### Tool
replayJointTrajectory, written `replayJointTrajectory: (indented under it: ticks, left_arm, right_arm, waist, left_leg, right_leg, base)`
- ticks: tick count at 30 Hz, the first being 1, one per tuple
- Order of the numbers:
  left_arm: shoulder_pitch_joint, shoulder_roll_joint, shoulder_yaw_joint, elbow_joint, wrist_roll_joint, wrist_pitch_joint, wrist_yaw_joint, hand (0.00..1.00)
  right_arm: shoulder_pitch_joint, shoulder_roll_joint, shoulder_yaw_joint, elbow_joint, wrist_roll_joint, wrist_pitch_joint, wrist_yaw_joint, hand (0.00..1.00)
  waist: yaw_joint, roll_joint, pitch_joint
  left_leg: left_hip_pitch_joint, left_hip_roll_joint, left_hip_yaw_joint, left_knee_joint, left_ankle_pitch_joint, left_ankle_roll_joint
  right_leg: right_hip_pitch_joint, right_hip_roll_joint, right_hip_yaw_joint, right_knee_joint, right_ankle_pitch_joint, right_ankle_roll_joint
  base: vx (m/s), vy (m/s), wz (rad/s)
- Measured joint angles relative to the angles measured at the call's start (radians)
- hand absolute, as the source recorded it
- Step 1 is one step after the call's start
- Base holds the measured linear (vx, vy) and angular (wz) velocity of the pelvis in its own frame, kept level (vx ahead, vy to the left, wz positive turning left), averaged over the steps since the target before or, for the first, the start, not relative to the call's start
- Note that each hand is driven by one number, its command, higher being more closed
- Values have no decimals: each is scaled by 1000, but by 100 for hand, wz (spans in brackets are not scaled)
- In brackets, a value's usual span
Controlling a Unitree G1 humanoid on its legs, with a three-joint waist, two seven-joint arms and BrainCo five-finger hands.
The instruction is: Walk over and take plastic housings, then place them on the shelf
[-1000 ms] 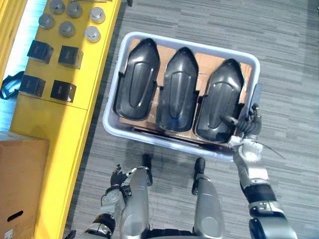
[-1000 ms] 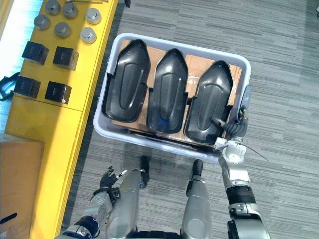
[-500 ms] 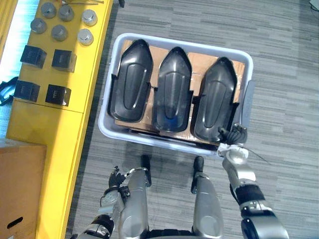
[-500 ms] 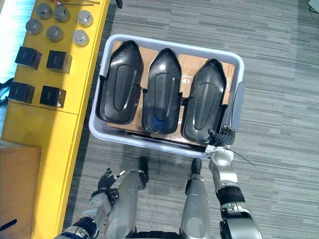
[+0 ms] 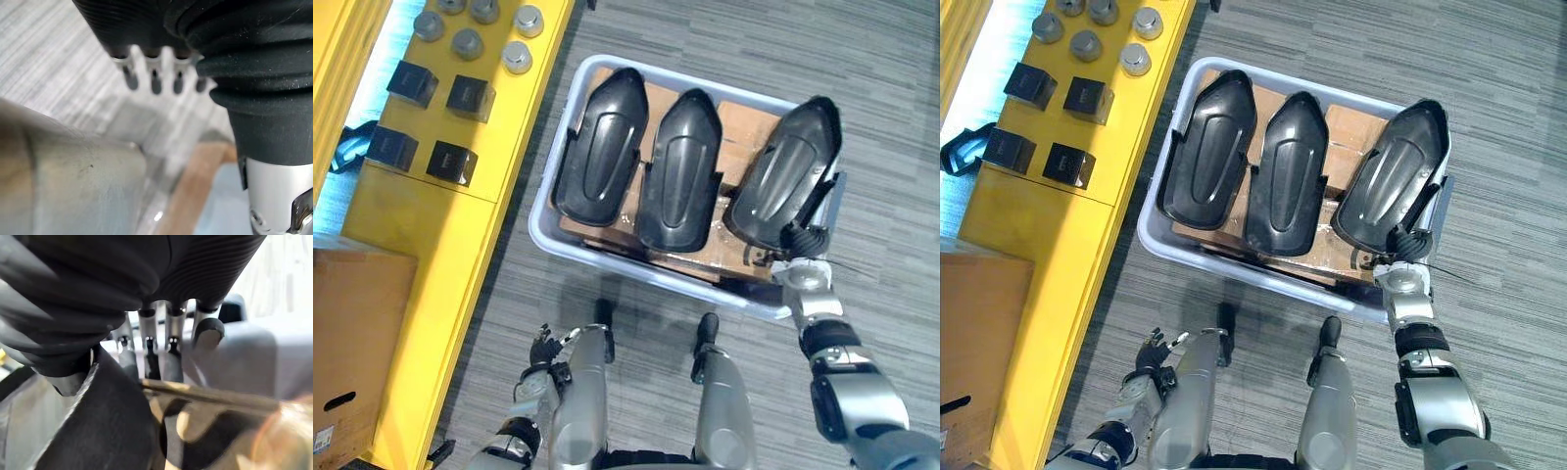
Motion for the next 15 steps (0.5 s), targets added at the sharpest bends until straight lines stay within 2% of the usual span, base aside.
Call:
replayJointTrajectory:
  ticks: [3,9,12,15]
  left_arm:
    - [10,-4,7,-31,0,0,-9,0]
    - [75,-27,17,-170,-1,-22,-6,0]
    - [127,-26,43,-309,2,-41,50,0]
    - [195,-14,85,-445,54,-45,174,0]
  right_arm:
    - [31,-30,5,-98,-38,32,0,100]
    - [175,-34,-2,-378,-82,40,-35,100]
    - [281,-3,-41,-529,-123,41,-67,100]
    - [383,77,-59,-596,-189,42,-99,100]
  waist:
    - [-2,0,0]
    - [-9,0,0]
    - [-7,-4,-1]
    - [-10,-25,-53]
  left_leg:
    - [14,2,0,0,0,0]
    - [119,2,9,-42,-7,-2]
    - [199,-2,22,-108,4,-15]
    - [257,-9,26,-196,32,-24]
  right_leg:
    - [15,1,0,-2,0,0]
    - [120,2,-2,-44,0,2]
    - [194,1,-3,-105,2,4]
    - [243,1,-24,-166,18,6]
  base:
    - [0,0,0]
    - [4,2,-1]
    - [51,-12,-4]
    - [105,-43,6]
